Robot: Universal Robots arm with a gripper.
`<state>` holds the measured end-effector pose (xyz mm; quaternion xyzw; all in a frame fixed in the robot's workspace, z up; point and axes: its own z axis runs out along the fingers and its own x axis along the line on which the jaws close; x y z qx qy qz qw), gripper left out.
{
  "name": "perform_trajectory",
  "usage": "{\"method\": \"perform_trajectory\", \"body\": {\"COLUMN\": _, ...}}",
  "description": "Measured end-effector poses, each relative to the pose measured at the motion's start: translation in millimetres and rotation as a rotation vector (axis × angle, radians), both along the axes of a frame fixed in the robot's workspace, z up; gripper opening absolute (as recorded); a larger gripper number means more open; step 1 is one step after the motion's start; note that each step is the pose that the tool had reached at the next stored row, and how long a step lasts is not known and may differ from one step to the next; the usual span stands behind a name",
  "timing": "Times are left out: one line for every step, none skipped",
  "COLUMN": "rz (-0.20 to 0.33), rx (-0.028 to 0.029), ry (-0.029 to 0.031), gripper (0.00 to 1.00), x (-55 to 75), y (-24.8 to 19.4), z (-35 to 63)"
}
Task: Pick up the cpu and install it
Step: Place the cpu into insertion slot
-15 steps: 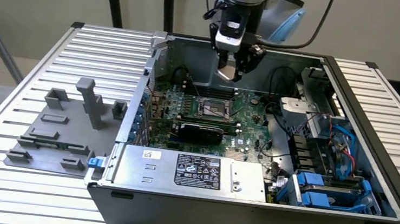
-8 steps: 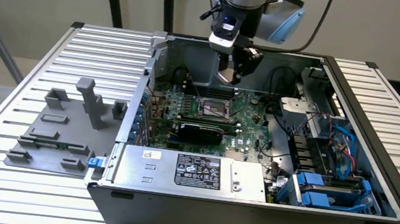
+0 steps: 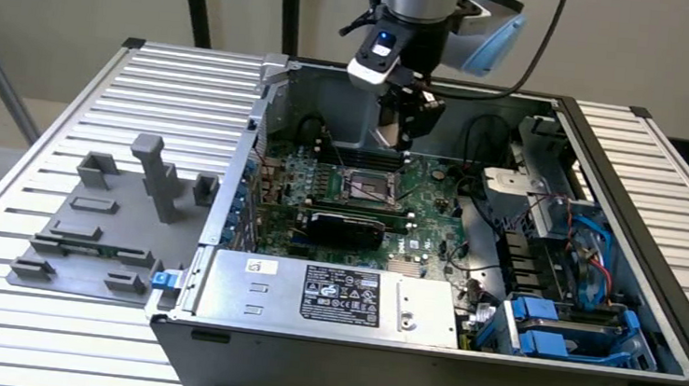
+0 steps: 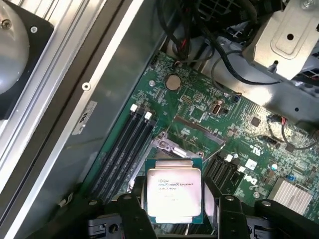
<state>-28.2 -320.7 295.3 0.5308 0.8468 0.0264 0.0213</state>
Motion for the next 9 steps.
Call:
{"method": "perform_trajectory", "body": {"rz": -0.018, "rx": 0.0001, "ry": 0.0, "gripper": 0.55, "x": 0.0, "y": 0.0, "z": -0.9}}
{"method": "perform_trajectory", "body": {"rz": -0.036, "rx": 0.0001, "ry": 0.0, "gripper": 0.55, "x": 0.0, "y": 0.0, "z": -1.8}}
{"method": "perform_trajectory", "body": {"rz": -0.054, "rx": 0.0001, "ry": 0.0, "gripper": 0.55, "x": 0.0, "y": 0.0, "z": -2.7}}
{"method": "perform_trajectory", "body": {"rz": -0.072, "rx": 0.0001, "ry": 0.0, "gripper": 0.55, "x": 0.0, "y": 0.0, "z": -3.6}}
{"method": "perform_trajectory", "body": {"rz": -0.091, "rx": 0.0, "ry": 0.0001, "gripper": 0.55, "x": 0.0, "y": 0.0, "z": -4.5}}
{"method": "perform_trajectory", "body": {"rz": -0.11, "rx": 0.0, "ry": 0.0, "gripper": 0.55, "x": 0.0, "y": 0.0, "z": -5.5}}
{"method": "perform_trajectory", "body": {"rz": -0.127, "rx": 0.0, "ry": 0.0, "gripper": 0.55, "x": 0.0, "y": 0.0, "z": -6.4}}
{"method": "perform_trajectory", "body": {"rz": -0.146, "rx": 0.0, "ry": 0.0, "gripper": 0.55, "x": 0.0, "y": 0.0, "z": -7.3}}
{"method": "perform_trajectory", "body": {"rz": -0.163, "rx": 0.0, "ry": 0.0, "gripper": 0.55, "x": 0.0, "y": 0.0, "z": -8.2}}
